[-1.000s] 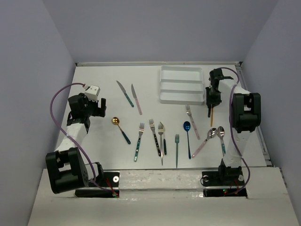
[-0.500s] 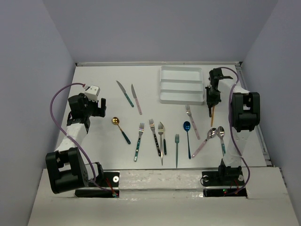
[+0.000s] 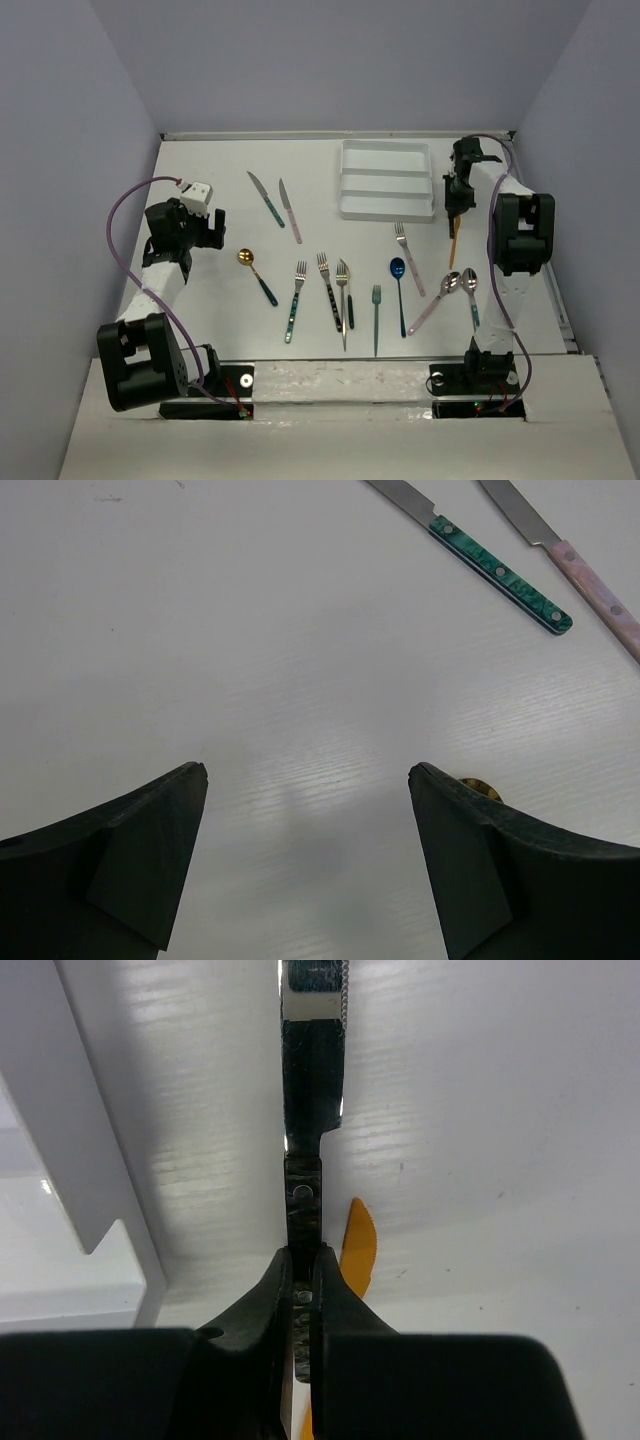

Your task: Sort the eating utensils into containers

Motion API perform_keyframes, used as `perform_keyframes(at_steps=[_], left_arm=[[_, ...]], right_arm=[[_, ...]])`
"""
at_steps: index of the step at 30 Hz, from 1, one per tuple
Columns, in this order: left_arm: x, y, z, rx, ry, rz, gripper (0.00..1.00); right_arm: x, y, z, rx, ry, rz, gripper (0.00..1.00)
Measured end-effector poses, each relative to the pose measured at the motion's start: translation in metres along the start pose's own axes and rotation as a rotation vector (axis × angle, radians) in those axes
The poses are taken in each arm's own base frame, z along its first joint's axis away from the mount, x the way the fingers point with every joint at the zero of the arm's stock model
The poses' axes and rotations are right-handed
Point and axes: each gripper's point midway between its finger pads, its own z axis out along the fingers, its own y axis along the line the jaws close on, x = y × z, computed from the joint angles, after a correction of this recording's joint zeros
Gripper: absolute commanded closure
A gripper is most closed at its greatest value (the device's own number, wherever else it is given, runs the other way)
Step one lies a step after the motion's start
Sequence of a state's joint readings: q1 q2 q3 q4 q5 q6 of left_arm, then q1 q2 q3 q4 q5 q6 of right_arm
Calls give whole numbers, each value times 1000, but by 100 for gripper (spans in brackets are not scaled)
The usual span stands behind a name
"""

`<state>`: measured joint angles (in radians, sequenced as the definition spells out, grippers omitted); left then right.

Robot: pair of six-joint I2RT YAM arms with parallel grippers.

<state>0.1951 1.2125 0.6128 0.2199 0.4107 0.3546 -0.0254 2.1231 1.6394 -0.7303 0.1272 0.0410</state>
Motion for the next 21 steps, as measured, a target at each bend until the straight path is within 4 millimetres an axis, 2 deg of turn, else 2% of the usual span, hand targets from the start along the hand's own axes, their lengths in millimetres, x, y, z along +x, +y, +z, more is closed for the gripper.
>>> perform_keyframes(at_steps=[2, 6, 8, 11, 13, 14, 16, 17, 20, 21], left_arm=[[0, 0, 0, 0, 0, 1, 6], [1, 1, 0, -4, 4, 2, 6], [2, 1, 1, -7, 8, 2, 6], [5, 3, 2, -12, 17, 0, 5], [6, 4, 2, -18, 23, 1, 5], [7, 4, 2, -21, 26, 1, 5], [7, 5, 2, -26, 27, 4, 4], [8, 6, 2, -30, 29, 5, 4], [8, 8, 2, -39, 32, 8, 2], [8, 8, 1, -41, 33, 9, 2]], right_arm=[[-6, -2, -2, 4, -16, -12, 100], [-41, -5, -25, 5, -130, -70, 100], [-65, -5, -48, 0, -225, -120, 100], [-105, 11, -98, -4, -407, -287, 100], [-126, 45, -134, -3, -537, -461, 100], [-130, 60, -143, -3, -573, -537, 100], [-133, 106, -161, -32, -648, -695, 100], [-128, 136, -165, -70, -674, -798, 100], [-111, 185, -161, -142, -691, -1001, 100], [-102, 193, -156, -157, -683, -1060, 100]])
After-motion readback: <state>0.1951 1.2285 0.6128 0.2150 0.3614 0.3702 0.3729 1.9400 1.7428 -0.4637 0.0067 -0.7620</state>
